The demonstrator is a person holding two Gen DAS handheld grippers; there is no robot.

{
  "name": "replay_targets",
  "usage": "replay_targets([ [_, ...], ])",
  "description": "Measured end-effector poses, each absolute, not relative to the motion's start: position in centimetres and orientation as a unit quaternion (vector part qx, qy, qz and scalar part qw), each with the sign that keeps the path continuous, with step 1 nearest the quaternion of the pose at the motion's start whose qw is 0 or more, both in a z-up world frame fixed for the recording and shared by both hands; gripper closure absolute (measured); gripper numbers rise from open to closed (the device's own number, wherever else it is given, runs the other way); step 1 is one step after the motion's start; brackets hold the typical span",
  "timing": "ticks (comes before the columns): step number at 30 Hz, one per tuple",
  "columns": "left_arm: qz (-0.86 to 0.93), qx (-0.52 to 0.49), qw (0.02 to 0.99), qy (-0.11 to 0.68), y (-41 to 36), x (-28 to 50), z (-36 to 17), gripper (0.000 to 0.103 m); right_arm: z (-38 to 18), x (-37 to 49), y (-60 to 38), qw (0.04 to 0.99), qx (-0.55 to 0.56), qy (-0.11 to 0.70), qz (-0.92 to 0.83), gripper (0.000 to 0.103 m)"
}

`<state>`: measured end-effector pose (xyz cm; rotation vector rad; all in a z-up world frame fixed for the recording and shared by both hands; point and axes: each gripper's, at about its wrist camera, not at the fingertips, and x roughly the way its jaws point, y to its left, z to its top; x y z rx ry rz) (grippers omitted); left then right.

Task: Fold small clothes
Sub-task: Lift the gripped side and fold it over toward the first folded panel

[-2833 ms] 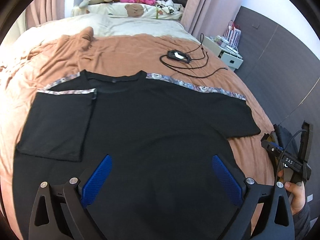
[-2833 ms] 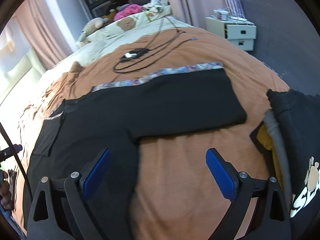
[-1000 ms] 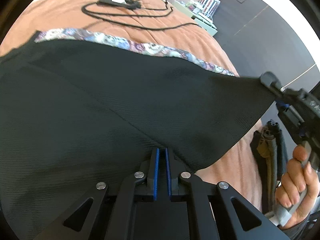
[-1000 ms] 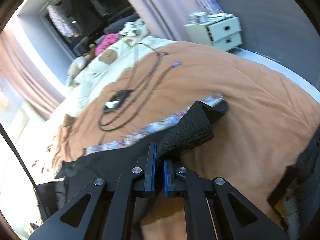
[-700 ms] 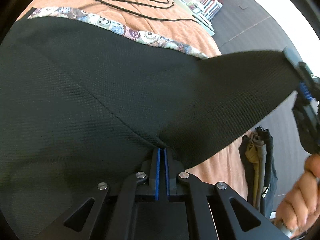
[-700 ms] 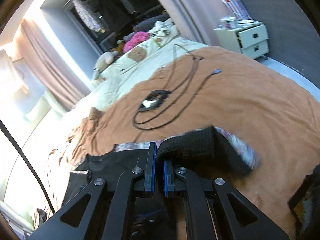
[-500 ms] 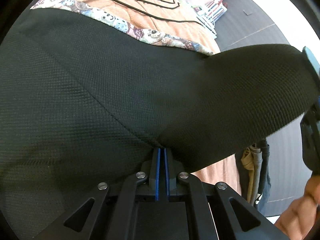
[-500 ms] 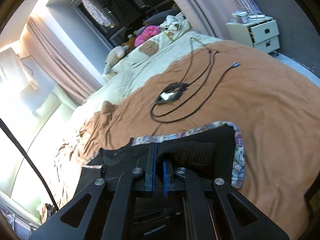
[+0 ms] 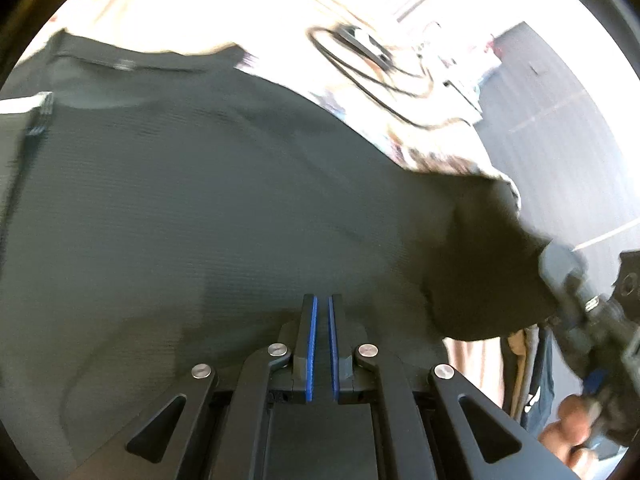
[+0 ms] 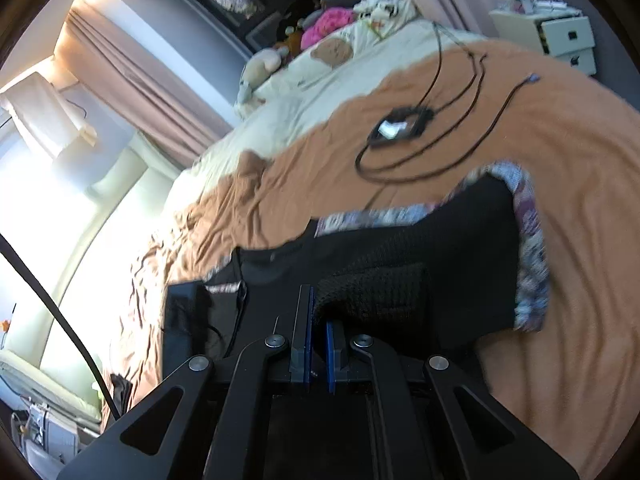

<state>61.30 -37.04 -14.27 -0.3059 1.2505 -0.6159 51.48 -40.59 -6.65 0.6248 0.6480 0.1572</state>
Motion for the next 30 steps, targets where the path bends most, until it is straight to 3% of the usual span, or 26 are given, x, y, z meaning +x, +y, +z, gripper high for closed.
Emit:
replay_targets([
  [3, -0.266, -0.14, 0.766, 0.568, -34.7, 61.3, -13.7, 0.099, -7.5, 52.6, -39.7, 0.891, 0.288, 0.344, 0.075, 0.1],
  [5, -0.257, -0.142, 0.77, 0.566, -34.3, 61.0, -13.3, 0.099, -8.2, 53.5, -39.0, 0.882, 0.273, 0.378, 0.069, 0.094],
  [6, -0.253, -0.144, 0.772, 0.565, -33.7, 61.0, -13.0, 0.099, -8.5, 53.8, -38.8, 0.876, 0.27, 0.394, 0.071, 0.073],
  [7, -0.251, -0.144, 0.773, 0.564, -33.5, 61.0, -12.8, 0.099, -8.7, 53.9, -38.6, 0.873, 0.267, 0.402, 0.072, 0.037],
  [9, -0.247, -0.138, 0.777, 0.562, -33.0, 60.9, -12.3, 0.099, -8.4, 53.3, -38.9, 0.877, 0.268, 0.392, 0.069, 0.019],
  [20, -0.29, -0.092, 0.779, 0.548, -36.8, 59.4, -10.5, 0.096, -8.0, 47.8, -46.8, 0.876, 0.3, 0.378, 0.008, 0.019],
  [23, -0.313, -0.073, 0.774, 0.545, -39.2, 58.8, -10.4, 0.083, -8.1, 45.8, -49.1, 0.878, 0.309, 0.366, -0.018, 0.019],
  [25, -0.324, -0.057, 0.774, 0.541, -41.1, 58.4, -10.3, 0.059, -8.3, 44.7, -50.1, 0.878, 0.314, 0.359, -0.03, 0.019],
  [27, -0.331, -0.043, 0.777, 0.534, -42.5, 58.1, -10.3, 0.052, -8.6, 43.8, -50.8, 0.882, 0.313, 0.35, -0.045, 0.021],
  [30, -0.347, -0.018, 0.773, 0.53, -44.7, 57.6, -10.7, 0.051, -9.1, 42.8, -51.5, 0.883, 0.319, 0.34, -0.05, 0.034],
])
